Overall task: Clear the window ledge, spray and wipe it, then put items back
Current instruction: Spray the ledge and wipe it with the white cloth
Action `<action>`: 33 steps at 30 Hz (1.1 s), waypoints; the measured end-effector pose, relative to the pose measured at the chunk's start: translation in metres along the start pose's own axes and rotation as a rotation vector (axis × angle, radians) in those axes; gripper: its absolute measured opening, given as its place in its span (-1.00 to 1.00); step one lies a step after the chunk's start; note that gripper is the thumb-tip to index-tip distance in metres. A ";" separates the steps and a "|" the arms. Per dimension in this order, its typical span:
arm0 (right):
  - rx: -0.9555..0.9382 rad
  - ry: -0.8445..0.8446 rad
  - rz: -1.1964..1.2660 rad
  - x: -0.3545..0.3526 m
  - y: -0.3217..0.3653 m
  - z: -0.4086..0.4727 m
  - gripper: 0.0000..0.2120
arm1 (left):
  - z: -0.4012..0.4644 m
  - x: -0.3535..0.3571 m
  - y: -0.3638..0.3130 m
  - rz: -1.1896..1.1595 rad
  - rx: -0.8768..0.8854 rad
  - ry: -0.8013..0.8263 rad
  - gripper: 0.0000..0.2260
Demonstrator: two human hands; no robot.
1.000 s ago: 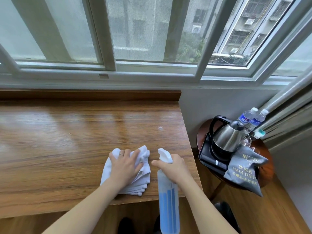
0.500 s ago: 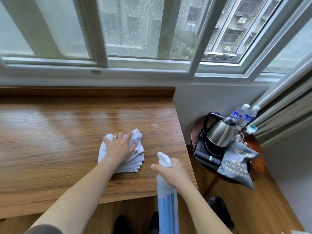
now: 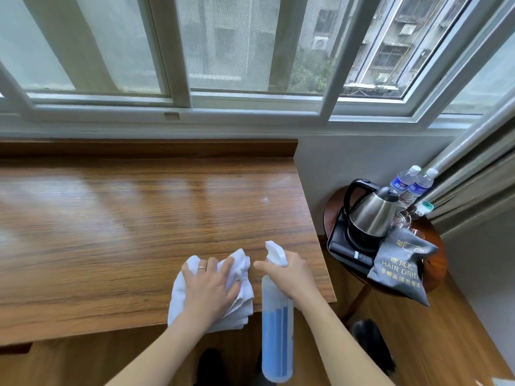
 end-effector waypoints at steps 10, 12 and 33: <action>-0.009 -0.024 0.012 0.008 -0.011 -0.009 -0.64 | 0.026 0.000 0.009 -0.020 0.036 0.041 -0.61; -0.005 -0.037 0.024 0.010 -0.013 -0.010 -0.63 | 0.035 0.000 0.012 -0.011 0.034 0.065 -0.60; -0.056 0.011 -0.055 -0.019 -0.053 -0.036 -0.63 | 0.003 -0.005 -0.019 -0.071 -0.066 0.050 -0.57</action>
Point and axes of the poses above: each hand's wrist, its own z-axis towards the middle knuckle, its own x-axis out of the palm, y = z × x, the point moved 4 cm from there along z, towards the middle knuckle, and after that the axes turned 10 degrees about y, right-handed, at the moved point
